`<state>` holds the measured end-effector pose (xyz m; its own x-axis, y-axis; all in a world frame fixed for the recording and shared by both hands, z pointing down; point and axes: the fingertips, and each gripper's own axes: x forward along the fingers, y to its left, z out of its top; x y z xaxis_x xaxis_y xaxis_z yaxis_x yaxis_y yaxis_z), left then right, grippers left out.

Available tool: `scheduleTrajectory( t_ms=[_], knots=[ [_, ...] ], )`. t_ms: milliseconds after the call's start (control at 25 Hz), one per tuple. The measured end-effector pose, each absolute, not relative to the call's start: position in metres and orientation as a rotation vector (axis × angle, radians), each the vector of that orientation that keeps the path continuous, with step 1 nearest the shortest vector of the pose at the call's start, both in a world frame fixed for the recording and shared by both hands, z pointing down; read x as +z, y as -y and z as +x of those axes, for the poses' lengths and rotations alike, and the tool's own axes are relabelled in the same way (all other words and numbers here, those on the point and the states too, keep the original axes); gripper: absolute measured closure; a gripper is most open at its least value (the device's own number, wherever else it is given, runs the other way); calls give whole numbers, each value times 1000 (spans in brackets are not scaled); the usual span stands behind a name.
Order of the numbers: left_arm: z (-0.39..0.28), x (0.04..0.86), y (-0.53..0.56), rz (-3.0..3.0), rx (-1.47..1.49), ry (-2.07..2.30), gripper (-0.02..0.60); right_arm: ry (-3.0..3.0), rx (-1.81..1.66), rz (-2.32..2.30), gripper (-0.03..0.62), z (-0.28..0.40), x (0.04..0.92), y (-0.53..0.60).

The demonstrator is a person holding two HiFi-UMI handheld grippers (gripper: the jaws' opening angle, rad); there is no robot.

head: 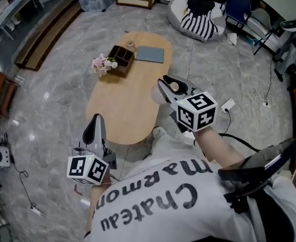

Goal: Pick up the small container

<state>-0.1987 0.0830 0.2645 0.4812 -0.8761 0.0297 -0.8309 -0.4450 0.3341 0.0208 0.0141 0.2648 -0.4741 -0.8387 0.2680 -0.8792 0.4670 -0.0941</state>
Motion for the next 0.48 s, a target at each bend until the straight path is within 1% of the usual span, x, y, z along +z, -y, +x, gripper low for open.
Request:
scheduleTrajectory(
  t_ms=[480],
  knots=[
    [-201,264,-87,2439,-222,1449,568,2527,315,1491,507,18,265,-14]
  ],
)
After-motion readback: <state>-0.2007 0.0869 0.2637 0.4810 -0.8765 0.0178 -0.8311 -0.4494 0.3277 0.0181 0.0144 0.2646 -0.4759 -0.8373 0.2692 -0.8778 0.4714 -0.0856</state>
